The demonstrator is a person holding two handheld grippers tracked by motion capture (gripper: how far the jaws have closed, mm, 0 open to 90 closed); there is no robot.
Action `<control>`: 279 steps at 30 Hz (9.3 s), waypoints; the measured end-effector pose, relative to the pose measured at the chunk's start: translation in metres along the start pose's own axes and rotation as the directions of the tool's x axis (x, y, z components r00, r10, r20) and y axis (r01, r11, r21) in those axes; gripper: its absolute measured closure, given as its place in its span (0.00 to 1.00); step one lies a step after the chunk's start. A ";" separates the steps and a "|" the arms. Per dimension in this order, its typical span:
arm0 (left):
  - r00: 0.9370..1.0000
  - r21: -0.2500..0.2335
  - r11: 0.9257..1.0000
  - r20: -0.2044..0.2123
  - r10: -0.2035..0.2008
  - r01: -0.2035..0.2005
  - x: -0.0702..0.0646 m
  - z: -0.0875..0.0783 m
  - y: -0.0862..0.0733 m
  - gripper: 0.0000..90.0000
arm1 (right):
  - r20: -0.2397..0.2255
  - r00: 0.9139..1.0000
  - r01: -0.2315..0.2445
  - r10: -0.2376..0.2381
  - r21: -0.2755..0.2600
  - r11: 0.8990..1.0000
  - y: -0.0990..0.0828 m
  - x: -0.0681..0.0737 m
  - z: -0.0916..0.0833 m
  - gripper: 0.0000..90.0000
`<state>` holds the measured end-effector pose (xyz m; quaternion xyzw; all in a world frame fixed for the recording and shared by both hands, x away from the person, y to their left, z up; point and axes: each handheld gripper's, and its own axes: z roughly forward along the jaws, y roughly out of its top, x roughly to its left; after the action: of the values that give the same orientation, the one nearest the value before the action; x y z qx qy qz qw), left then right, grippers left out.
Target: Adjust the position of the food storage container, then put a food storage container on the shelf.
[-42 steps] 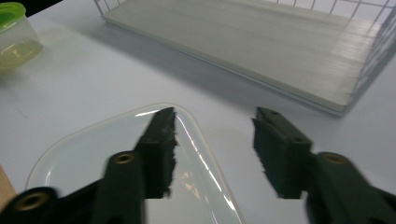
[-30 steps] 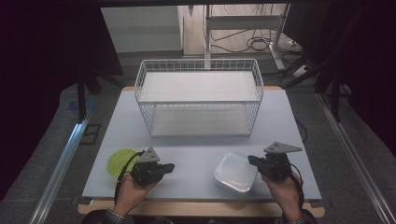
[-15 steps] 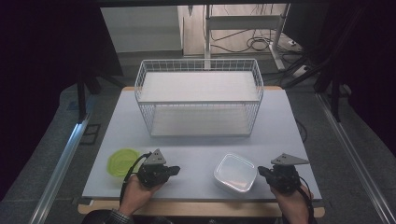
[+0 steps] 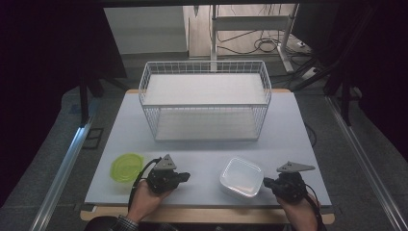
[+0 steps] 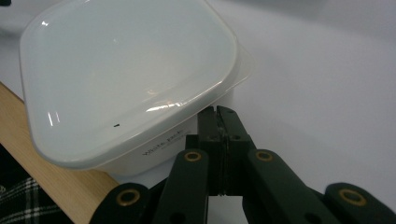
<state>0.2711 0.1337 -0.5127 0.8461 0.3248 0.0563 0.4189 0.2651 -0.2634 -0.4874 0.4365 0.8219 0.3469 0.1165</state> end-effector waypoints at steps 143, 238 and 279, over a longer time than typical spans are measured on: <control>0.987 0.026 0.990 0.070 -0.143 0.142 0.018 0.002 0.025 0.27 | -0.362 0.932 0.007 0.024 0.085 0.996 0.081 0.049 0.073 0.55; 0.976 -0.369 0.919 -0.104 -0.192 0.141 0.052 -0.112 0.187 0.87 | -0.234 0.970 -0.034 -0.065 -0.397 0.917 0.245 0.029 -0.022 0.88; 0.963 -0.380 0.923 -0.215 -0.161 0.070 0.080 -0.077 0.208 0.68 | -0.208 0.978 -0.074 -0.005 -0.370 0.926 0.277 0.006 0.012 0.76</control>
<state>0.4099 0.1429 -0.3224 0.7184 0.4066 0.1939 0.5301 0.4444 -0.1478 -0.3095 0.3824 0.7402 0.5428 0.1065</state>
